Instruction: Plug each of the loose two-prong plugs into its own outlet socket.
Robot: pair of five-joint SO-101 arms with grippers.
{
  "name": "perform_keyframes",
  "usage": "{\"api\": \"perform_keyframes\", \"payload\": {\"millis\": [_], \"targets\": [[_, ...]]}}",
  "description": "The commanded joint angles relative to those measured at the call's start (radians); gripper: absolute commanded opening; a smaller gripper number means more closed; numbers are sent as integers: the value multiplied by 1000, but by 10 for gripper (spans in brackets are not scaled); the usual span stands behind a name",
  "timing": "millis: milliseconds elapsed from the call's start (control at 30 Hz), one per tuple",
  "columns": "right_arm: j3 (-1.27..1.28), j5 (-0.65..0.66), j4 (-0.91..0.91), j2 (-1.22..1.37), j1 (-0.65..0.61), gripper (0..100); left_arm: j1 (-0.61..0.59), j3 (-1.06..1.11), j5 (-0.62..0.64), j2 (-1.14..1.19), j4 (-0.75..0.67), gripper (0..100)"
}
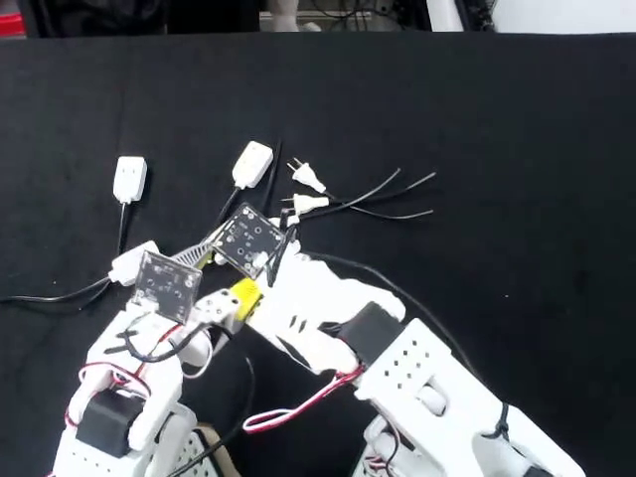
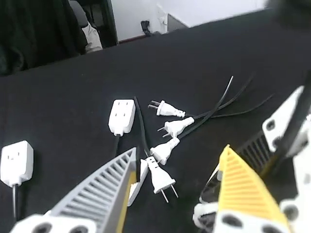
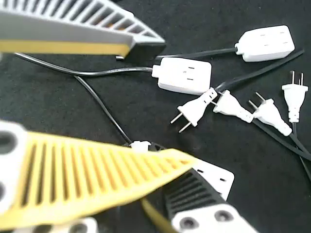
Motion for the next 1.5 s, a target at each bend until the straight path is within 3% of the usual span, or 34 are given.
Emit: {"api": "perform_keyframes", "payload": {"millis": [0, 300, 533, 700, 800, 1000, 1467], "targets": [[-42, 5, 8, 2, 49, 11, 18, -56, -28, 2, 9, 267], [-128, 5, 86, 5, 167, 11, -208, -67, -25, 2, -84, 267], [-219, -2, 147, 8, 279, 11, -223, -56, -23, 3, -92, 267], [-214, 75, 201, 18, 460, 11, -236, -31, -32, 3, -54, 267], [-139, 153, 158, 84, 569, 11, -259, 41, -120, 3, -11, 267], [-22, 219, -124, 260, 687, 11, -283, 113, -206, 3, -5, 267], [-22, 287, -190, 549, 763, 12, -280, 177, -265, 3, -12, 267]]}}
